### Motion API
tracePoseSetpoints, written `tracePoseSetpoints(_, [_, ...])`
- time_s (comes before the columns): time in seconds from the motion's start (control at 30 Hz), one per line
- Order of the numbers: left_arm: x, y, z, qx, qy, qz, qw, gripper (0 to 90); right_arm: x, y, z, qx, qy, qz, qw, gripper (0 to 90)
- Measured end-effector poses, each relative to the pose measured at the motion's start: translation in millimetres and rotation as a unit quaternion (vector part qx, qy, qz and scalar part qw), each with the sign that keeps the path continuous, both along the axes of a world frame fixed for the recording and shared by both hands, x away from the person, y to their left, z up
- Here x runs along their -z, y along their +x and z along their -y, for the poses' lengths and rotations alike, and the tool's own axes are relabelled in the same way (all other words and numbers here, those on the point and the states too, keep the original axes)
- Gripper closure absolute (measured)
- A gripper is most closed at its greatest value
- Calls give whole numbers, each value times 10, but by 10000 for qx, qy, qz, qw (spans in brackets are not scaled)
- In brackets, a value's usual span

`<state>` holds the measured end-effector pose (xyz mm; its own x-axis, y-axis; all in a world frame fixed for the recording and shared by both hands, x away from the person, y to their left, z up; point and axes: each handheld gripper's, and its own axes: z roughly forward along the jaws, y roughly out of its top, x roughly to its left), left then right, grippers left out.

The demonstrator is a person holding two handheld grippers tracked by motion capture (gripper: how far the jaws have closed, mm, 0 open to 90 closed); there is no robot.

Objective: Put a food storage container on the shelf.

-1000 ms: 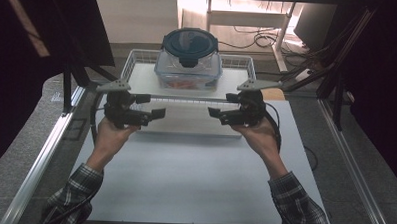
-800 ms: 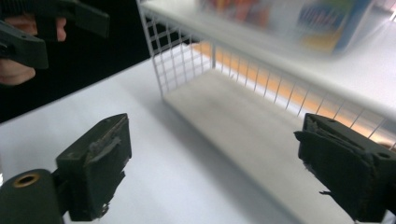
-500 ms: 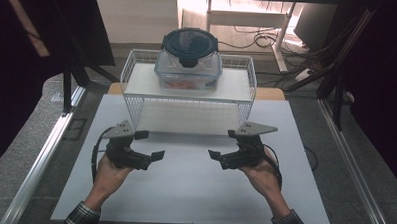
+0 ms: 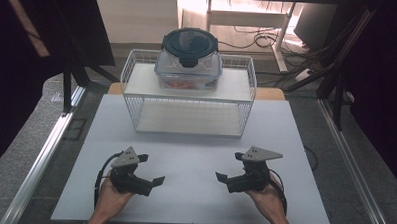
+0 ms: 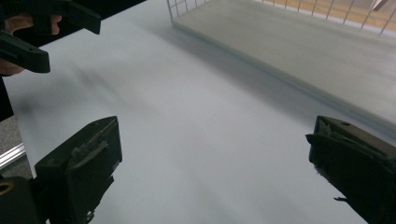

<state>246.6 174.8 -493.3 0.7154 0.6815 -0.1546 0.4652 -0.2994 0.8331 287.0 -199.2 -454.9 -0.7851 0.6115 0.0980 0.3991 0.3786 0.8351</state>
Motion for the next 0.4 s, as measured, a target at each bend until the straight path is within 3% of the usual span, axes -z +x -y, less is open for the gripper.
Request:
tracePoseSetpoints(0.17, [217, -113, 53, 12, 414, -221, 9989, 3, 209, -138, 110, 59, -114, 42, 9999, 17])
tracePoseSetpoints(0.3, [338, -136, 131, 32, 889, -272, 9957, 0, 372, -163, 118, 60, -476, -63, 9988, 10])
tracePoseSetpoints(0.33, [342, -132, 141, 12, 946, -237, 9952, 0, 379, -161, 114, 60, -499, -63, 9987, 9])
tracePoseSetpoints(0.4, [335, -122, 137, -8, 866, -191, 9961, 0, 367, -160, 103, 64, -476, -12, 9988, 7])
